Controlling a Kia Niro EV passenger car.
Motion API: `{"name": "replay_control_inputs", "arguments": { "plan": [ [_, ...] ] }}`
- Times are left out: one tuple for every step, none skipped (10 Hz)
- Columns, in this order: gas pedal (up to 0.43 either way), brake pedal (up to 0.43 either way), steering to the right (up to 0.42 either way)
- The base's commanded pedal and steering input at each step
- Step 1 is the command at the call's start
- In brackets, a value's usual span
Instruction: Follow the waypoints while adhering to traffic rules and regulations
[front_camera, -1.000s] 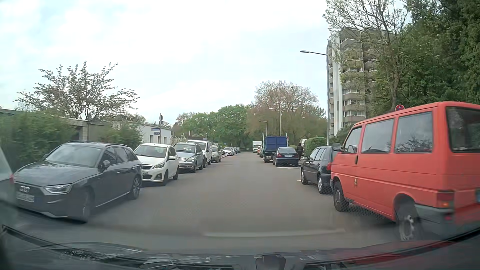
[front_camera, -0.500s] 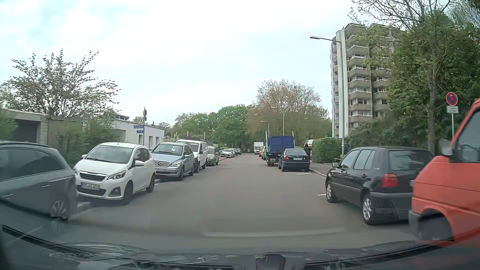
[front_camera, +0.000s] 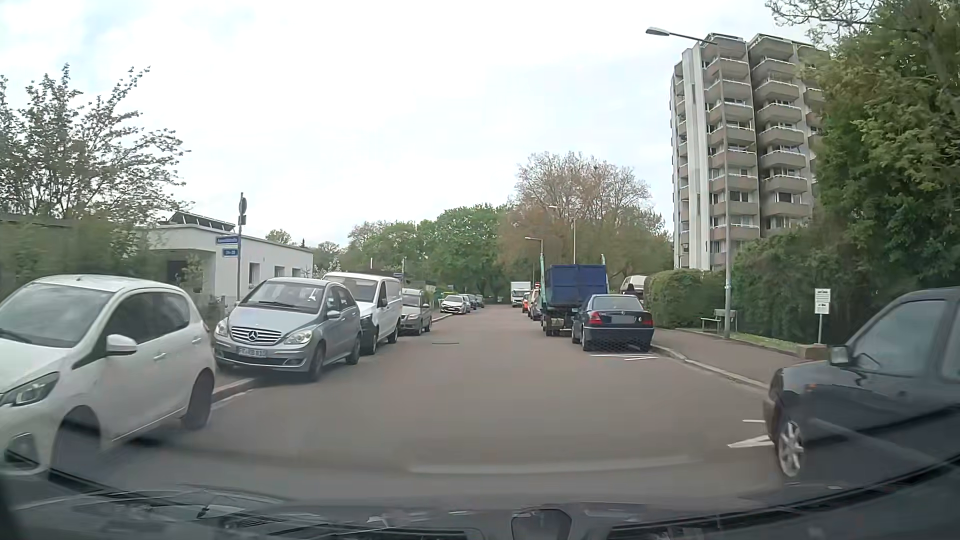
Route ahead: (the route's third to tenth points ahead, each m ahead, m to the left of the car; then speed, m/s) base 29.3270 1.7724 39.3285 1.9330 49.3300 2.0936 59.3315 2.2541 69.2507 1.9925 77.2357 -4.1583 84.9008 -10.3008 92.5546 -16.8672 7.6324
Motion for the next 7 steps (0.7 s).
{"name": "replay_control_inputs", "arguments": {
  "plan": [
    [0.039,0.0,-0.004],
    [0.039,0.0,-0.004],
    [0.039,0.0,-0.004],
    [0.039,0.0,-0.004],
    [0.039,0.0,-0.004],
    [0.039,0.0,-0.004],
    [0.039,0.0,-0.004]
  ]
}}
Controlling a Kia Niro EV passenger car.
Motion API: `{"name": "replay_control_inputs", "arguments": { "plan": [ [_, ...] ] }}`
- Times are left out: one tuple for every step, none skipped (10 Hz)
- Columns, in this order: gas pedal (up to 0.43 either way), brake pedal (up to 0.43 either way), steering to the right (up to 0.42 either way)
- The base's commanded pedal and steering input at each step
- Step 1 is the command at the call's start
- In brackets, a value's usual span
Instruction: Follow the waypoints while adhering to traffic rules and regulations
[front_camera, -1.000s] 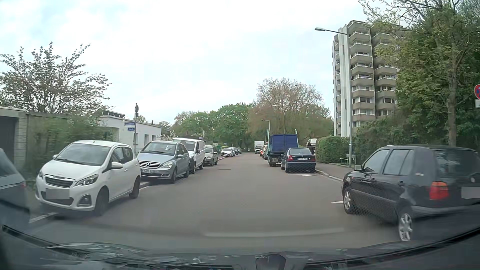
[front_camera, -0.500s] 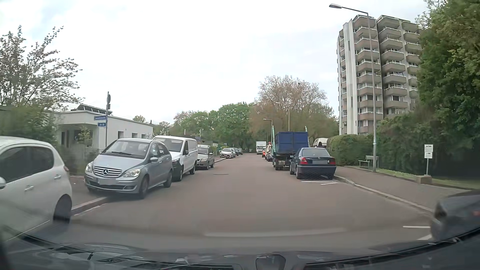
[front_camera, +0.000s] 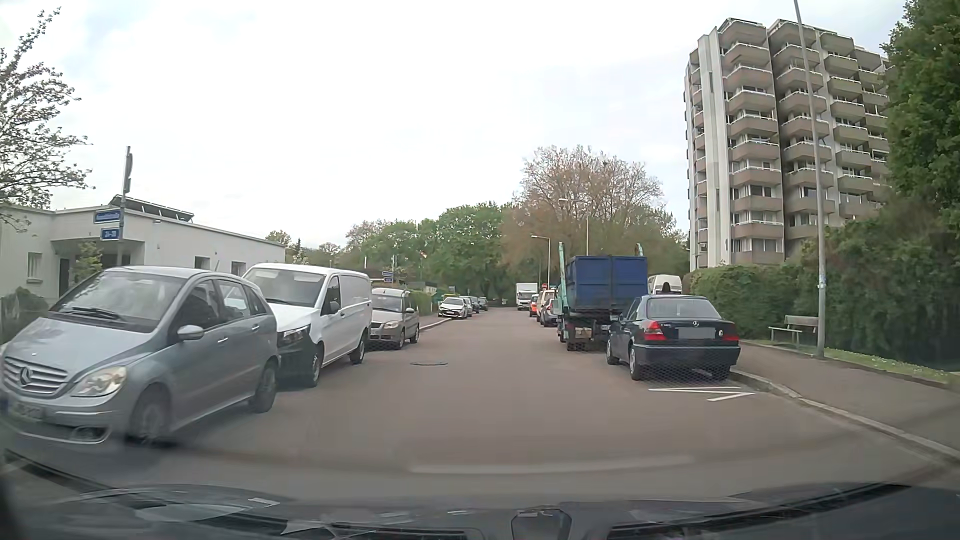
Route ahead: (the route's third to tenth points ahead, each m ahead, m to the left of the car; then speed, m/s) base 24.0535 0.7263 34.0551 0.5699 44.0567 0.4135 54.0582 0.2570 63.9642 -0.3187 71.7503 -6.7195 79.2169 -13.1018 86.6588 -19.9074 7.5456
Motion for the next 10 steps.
{"name": "replay_control_inputs", "arguments": {
  "plan": [
    [0.039,0.0,-0.004],
    [0.039,0.0,-0.004],
    [0.039,0.0,-0.003],
    [0.039,0.0,-0.003],
    [0.039,0.0,-0.003],
    [0.039,0.0,-0.002],
    [0.039,0.0,-0.001],
    [0.039,0.0,0.0],
    [0.039,0.0,0.001],
    [0.039,0.0,0.003]
  ]
}}
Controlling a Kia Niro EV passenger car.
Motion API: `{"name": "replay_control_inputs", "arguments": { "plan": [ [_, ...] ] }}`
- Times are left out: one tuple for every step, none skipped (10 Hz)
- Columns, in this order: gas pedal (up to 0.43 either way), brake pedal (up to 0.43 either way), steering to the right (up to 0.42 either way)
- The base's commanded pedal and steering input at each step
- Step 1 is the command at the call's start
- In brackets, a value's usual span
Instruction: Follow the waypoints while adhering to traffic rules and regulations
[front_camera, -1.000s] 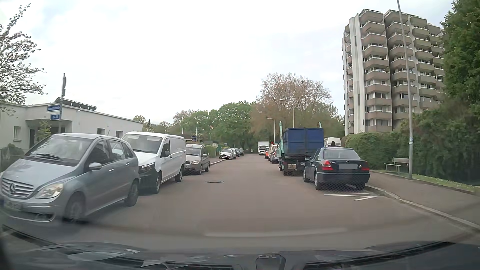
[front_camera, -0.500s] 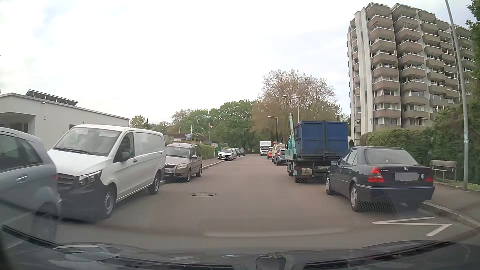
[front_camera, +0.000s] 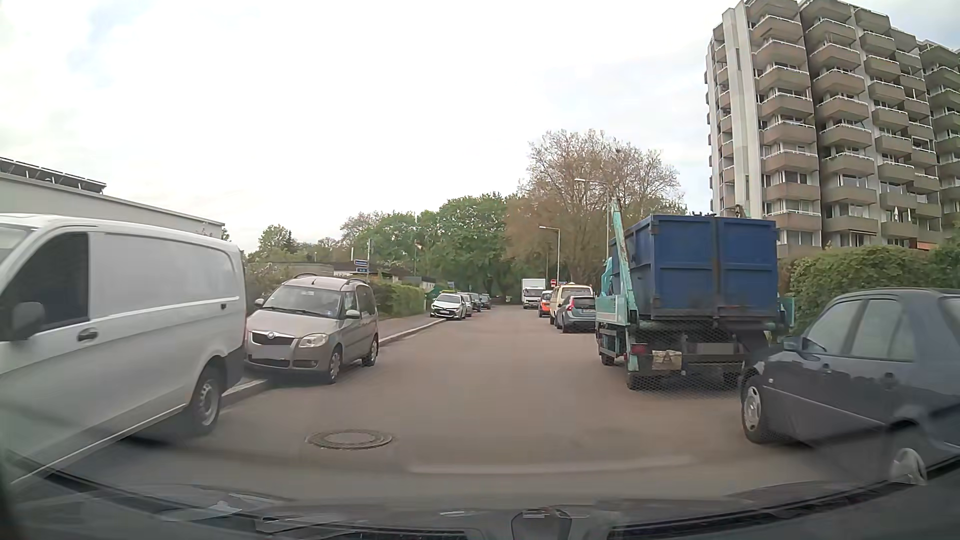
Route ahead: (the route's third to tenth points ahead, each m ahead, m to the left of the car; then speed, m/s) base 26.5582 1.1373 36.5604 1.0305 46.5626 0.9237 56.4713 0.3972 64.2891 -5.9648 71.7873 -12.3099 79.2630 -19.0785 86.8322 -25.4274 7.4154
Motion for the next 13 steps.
{"name": "replay_control_inputs", "arguments": {
  "plan": [
    [0.039,0.0,0.003],
    [0.039,0.0,0.003],
    [0.039,0.0,0.004],
    [0.039,0.0,0.004],
    [0.039,0.0,0.004],
    [0.039,0.0,0.005],
    [0.039,0.0,0.009],
    [0.039,0.0,0.013],
    [0.039,0.0,0.014],
    [0.039,0.0,0.013],
    [0.039,0.0,0.013],
    [0.039,0.0,0.013],
    [0.039,0.0,0.013]
  ]
}}
